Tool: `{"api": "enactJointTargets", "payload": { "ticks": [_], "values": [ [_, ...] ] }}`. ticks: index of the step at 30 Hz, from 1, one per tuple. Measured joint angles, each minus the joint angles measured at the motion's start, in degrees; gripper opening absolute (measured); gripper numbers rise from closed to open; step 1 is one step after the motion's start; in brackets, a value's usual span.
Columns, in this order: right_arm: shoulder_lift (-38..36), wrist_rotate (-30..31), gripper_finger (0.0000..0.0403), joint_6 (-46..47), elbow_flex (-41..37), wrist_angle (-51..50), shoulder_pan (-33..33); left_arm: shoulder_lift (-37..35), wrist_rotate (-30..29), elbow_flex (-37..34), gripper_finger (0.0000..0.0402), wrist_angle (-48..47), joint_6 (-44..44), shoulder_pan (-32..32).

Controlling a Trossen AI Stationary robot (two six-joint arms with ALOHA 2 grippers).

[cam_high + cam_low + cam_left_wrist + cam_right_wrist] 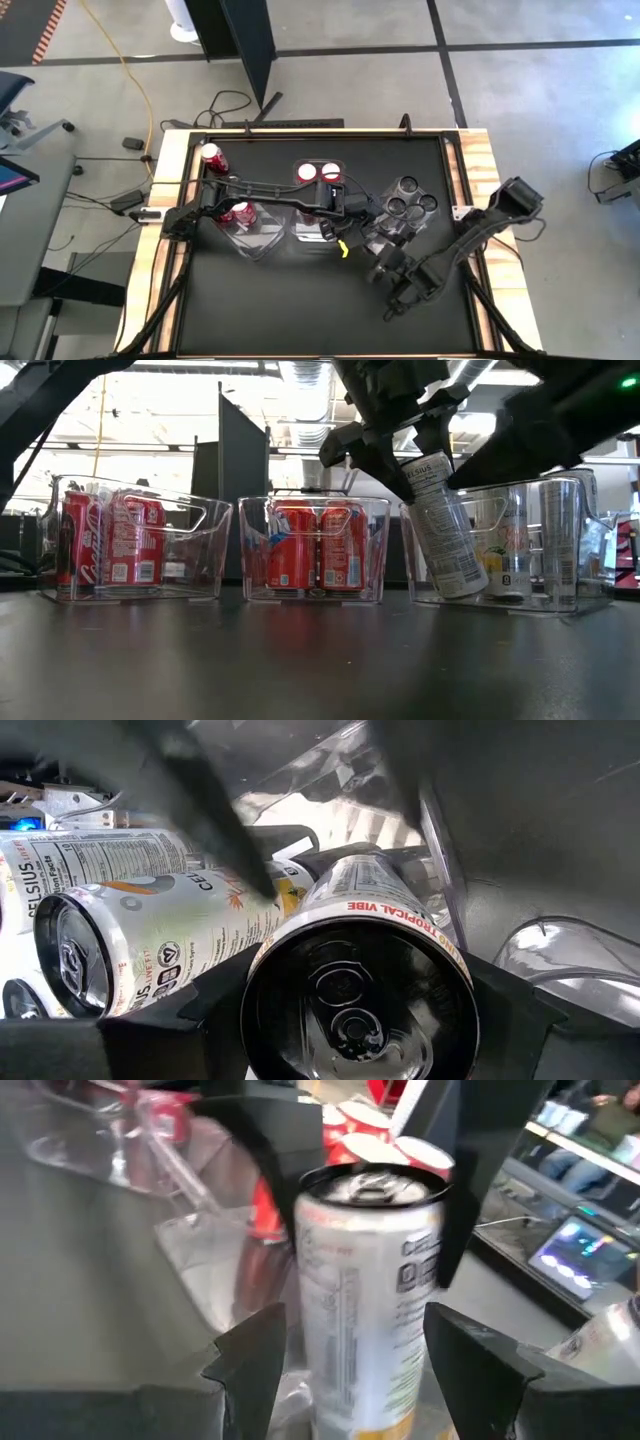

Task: Sort soda cans
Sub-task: Put the white soda can into the right transparent bin

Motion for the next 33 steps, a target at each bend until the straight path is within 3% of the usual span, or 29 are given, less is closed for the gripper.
{"api": "enactJointTargets", "payload": {
  "ticks": [33],
  "values": [
    [0.00, -2.49, 0.0256, -1.88, -0.09, 6.17, -5.56, 0.33, 1.66, 2.67, 0.0260, -0.66, -0.50, 0.07]
  ]
}}
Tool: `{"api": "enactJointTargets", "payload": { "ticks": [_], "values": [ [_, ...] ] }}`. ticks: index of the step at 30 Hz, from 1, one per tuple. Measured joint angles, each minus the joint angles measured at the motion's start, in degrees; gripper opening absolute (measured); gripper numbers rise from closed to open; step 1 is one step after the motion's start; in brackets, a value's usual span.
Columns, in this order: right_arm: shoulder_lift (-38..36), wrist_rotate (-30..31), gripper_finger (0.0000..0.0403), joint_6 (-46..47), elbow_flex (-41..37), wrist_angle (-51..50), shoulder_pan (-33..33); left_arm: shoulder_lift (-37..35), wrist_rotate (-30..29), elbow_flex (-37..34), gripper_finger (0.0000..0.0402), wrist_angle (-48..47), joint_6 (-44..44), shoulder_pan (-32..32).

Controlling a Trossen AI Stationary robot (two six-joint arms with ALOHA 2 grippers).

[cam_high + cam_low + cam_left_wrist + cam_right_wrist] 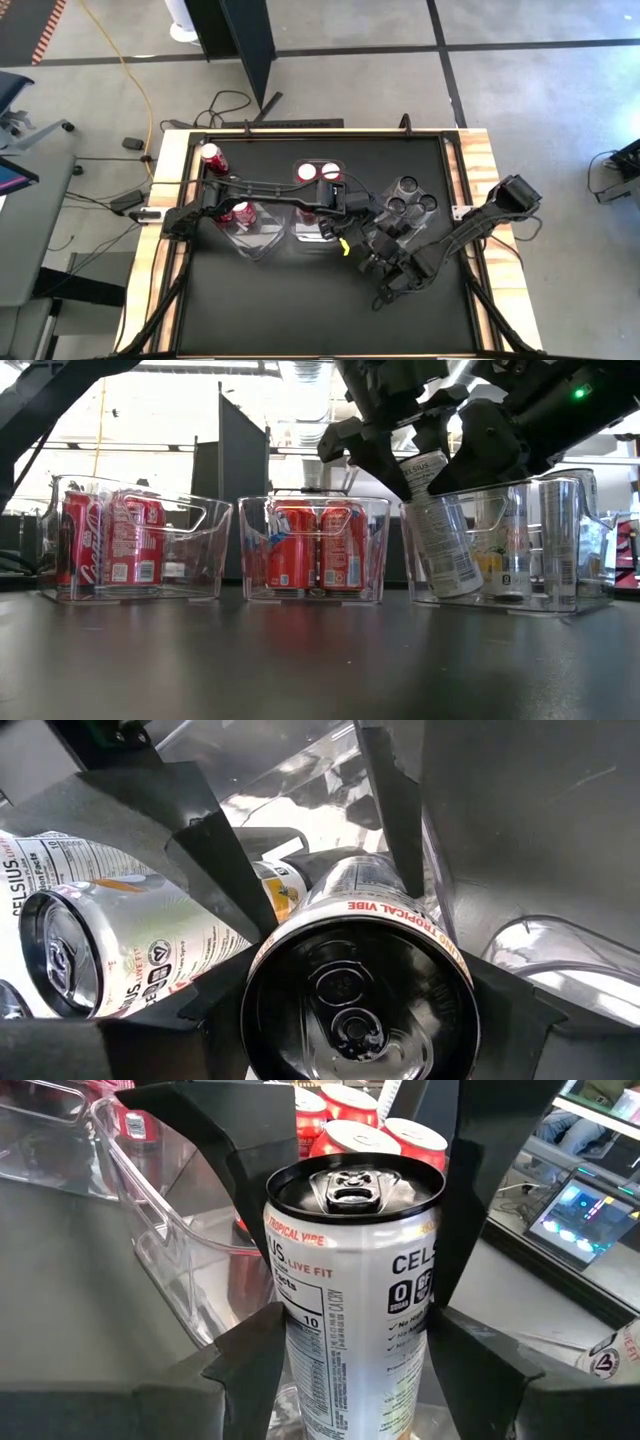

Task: Sort soda cans
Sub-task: Put the white soda can into the right transparent bin

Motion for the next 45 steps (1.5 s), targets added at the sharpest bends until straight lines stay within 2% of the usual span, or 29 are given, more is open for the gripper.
{"api": "enactJointTargets", "payload": {
  "ticks": [22, 28, 45],
  "values": [
    [-0.07, -2.96, 0.0255, -0.43, -0.02, 0.24, 0.15, -0.11, -1.54, 0.07, 0.0260, 0.98, -0.80, -0.11],
    [-0.02, -3.10, 0.0255, 0.12, -0.02, 0.39, 0.15, -0.15, -1.77, 0.19, 0.0314, 1.38, -2.22, -0.20],
    [-0.64, -2.51, 0.0255, 3.38, -0.02, -1.07, 0.52, -0.81, -8.02, 0.24, 0.0319, 1.36, -3.01, -1.18]
  ]
}}
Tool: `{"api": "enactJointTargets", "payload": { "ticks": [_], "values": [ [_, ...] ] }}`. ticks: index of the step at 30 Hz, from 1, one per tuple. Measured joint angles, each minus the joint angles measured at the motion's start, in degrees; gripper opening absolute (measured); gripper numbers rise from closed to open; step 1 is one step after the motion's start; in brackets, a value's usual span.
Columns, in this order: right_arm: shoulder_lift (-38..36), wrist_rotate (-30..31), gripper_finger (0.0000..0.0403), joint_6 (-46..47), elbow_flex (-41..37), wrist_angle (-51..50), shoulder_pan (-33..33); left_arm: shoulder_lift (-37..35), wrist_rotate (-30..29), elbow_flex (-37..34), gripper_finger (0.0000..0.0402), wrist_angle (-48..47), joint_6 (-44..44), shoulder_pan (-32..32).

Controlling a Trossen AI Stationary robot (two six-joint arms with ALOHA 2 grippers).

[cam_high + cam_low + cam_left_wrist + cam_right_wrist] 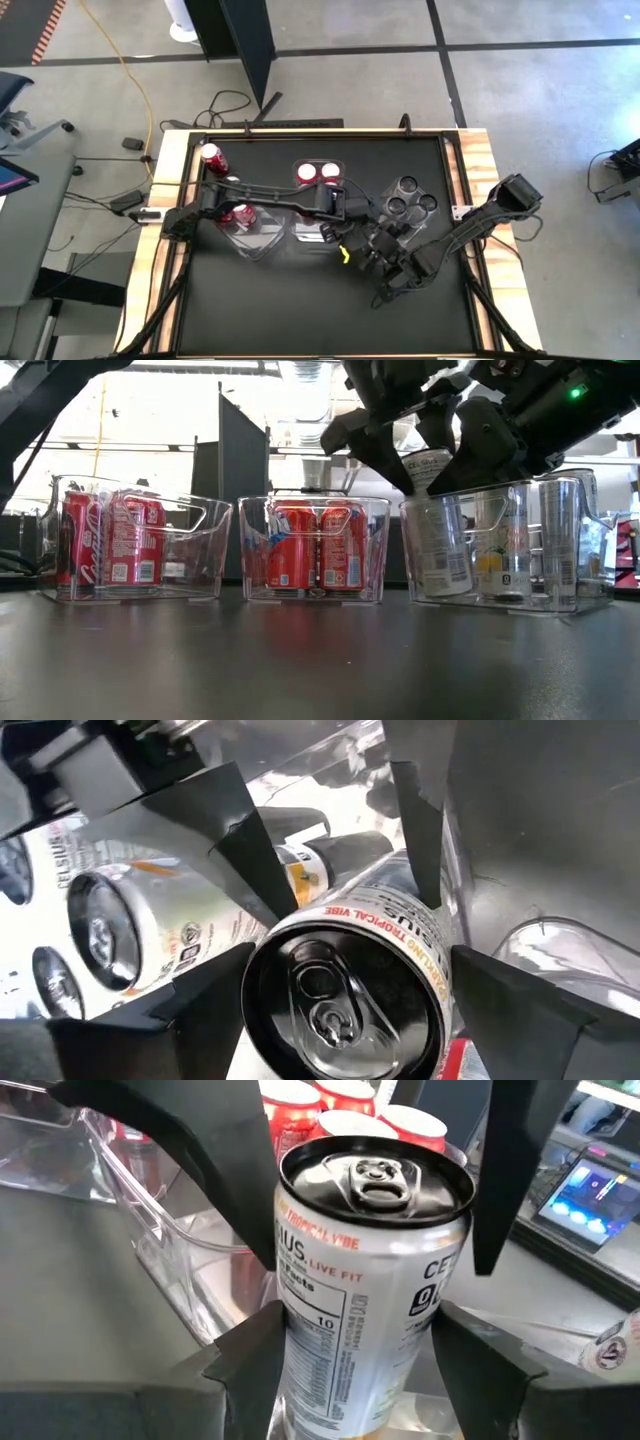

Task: Sort soda cans
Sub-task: Put the white soda can into the right transparent bin

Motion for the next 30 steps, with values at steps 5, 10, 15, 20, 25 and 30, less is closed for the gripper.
{"api": "enactJointTargets", "payload": {
  "ticks": [5, 10, 15, 20, 25, 30],
  "values": [
    [-0.41, 1.08, 0.0255, 1.81, -0.04, -2.20, 0.39, -0.98, -0.42, 0.00, 0.0319, 0.09, -0.86, 0.02],
    [-0.47, 1.31, 0.0255, 2.75, -0.11, -2.18, 0.36, -1.82, -1.18, 0.15, 0.0319, 0.04, -2.25, 0.07],
    [-0.50, 1.25, 0.0255, 3.02, -0.11, -2.15, 0.36, -2.12, -0.43, 0.17, 0.0319, -0.59, -3.12, 0.09],
    [-0.52, 1.27, 0.0255, 3.02, -0.09, -2.16, 0.37, -2.17, -1.08, 0.17, 0.0319, -0.65, -3.70, 0.09],
    [-0.54, 1.11, 0.0255, 3.02, -0.07, -2.12, 0.39, -2.88, -1.75, 0.17, 0.0320, -0.88, -4.49, 0.08],
    [-0.65, -0.68, 0.0255, 3.30, 0.02, -2.23, 0.39, -2.86, -2.51, 0.13, 0.0320, -1.06, -5.18, 0.22]
  ]
}}
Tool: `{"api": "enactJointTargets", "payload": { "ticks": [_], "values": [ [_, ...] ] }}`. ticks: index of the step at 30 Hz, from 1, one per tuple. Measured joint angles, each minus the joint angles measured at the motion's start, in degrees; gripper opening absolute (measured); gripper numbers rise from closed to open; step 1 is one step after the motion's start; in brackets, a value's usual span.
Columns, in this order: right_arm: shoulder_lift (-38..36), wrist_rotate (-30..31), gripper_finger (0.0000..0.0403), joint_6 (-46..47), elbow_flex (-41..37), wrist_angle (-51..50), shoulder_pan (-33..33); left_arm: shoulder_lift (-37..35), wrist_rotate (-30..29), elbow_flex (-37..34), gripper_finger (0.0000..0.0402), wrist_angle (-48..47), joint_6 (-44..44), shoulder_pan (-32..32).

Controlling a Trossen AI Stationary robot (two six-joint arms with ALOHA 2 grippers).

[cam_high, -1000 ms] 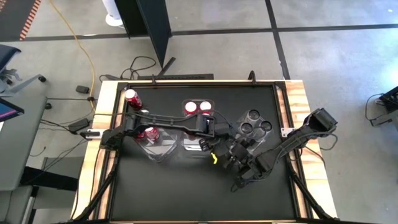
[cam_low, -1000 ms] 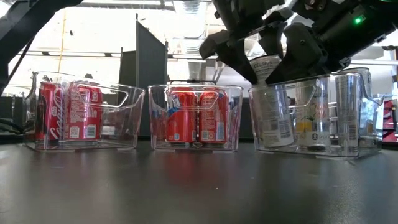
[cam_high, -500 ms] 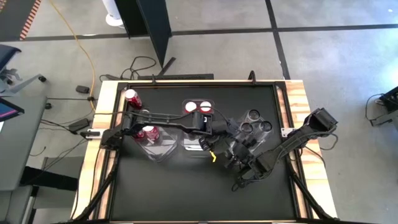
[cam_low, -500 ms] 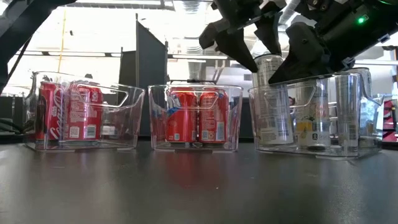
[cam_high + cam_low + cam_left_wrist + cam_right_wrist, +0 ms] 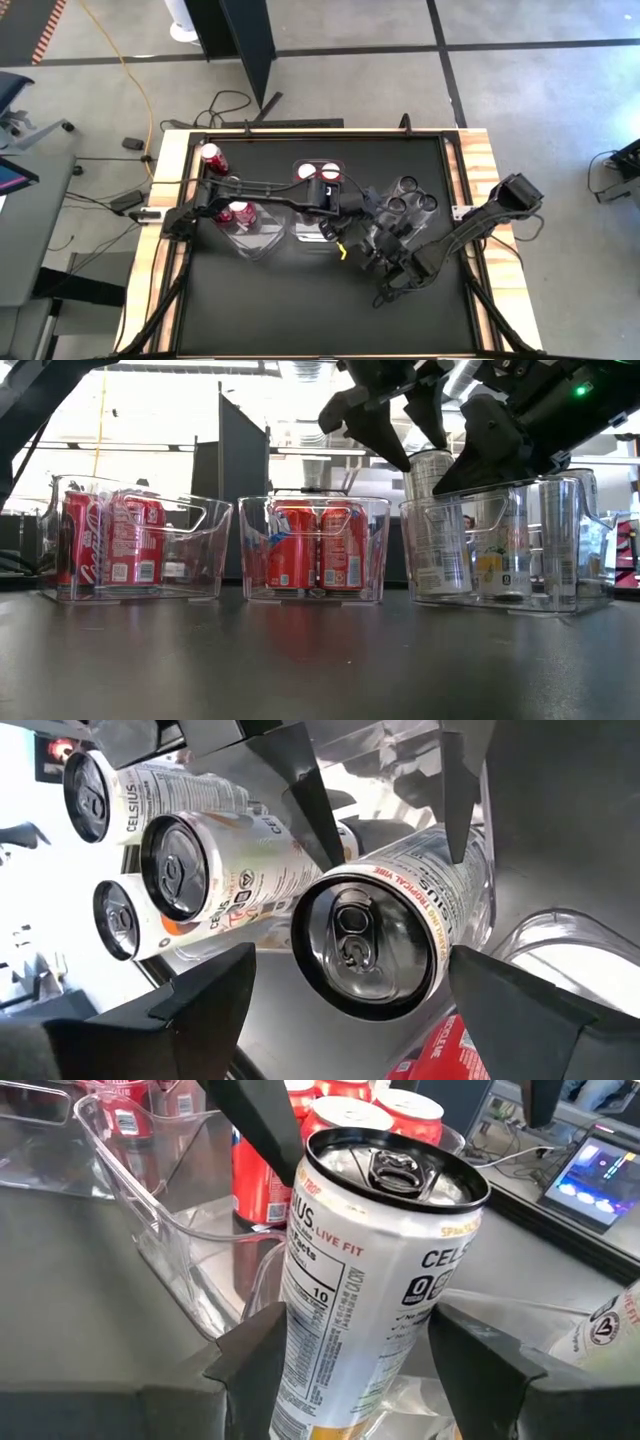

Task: Sort soda cans
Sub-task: Put the white soda can into the right transparent bin, then put the red soda can into the left transparent bin

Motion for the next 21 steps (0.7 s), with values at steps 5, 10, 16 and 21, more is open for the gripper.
{"api": "enactJointTargets", "payload": {
  "ticks": [5, 10, 16, 21],
  "values": [
    [-0.09, -1.05, 0.0255, 0.18, 0.07, -0.55, 0.79, 0.04, 0.00, 0.00, 0.0320, 0.14, -0.41, 0.00],
    [-0.11, -3.23, 0.0255, 0.23, 2.07, -5.35, 2.04, 0.09, -0.36, -0.02, 0.0320, 0.16, -1.13, 0.02],
    [0.02, -4.20, 0.0255, 2.28, 3.74, -9.82, 3.99, 0.15, -0.42, -0.02, 0.0320, 0.65, -1.23, 0.02],
    [0.02, -5.03, 0.0255, 2.37, 3.79, -9.98, 3.96, 0.15, -0.37, -0.02, 0.0320, 0.43, -2.05, 0.00]
  ]
}}
